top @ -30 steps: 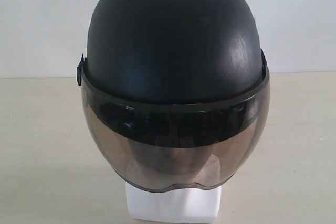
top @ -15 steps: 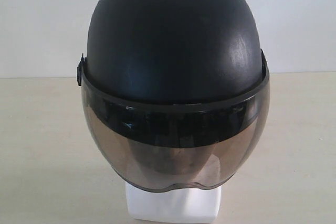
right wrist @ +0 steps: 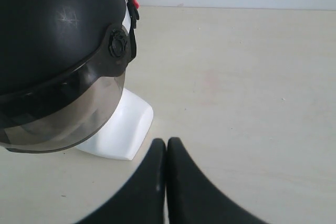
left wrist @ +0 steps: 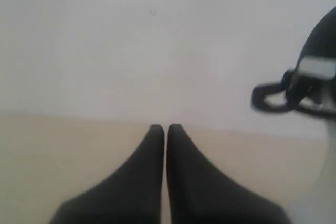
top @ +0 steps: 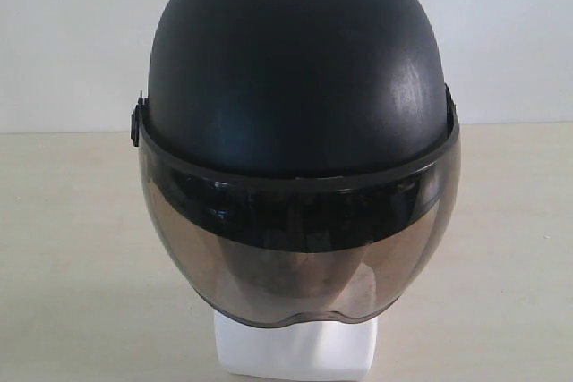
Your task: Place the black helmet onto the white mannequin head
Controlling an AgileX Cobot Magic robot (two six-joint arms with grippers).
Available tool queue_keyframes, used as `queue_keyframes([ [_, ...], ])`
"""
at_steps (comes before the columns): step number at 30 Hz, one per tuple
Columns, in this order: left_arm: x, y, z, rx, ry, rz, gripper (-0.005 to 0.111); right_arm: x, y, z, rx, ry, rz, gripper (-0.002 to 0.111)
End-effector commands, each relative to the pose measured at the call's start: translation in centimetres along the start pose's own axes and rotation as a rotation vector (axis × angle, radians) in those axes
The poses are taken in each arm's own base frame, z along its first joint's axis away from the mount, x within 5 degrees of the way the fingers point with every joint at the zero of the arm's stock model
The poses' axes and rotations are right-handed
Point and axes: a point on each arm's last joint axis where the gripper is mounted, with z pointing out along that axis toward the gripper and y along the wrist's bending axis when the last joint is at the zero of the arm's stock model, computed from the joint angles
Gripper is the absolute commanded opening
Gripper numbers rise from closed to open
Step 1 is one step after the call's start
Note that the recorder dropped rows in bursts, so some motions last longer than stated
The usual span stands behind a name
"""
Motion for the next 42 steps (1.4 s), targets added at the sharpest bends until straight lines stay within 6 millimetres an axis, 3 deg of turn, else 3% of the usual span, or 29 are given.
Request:
queue_keyframes([
  [1,2.21,0.93,-0.32,-0.103,0.238,0.007,0.004,0.09,-0.02,0.01,0.001,0.001,-0.002,0.0],
  [42,2.63,0.45,-0.4,-0.042,0.286,0.059,0.004,0.08,-0.02,0.01,0.001,0.0,-0.008,0.0],
])
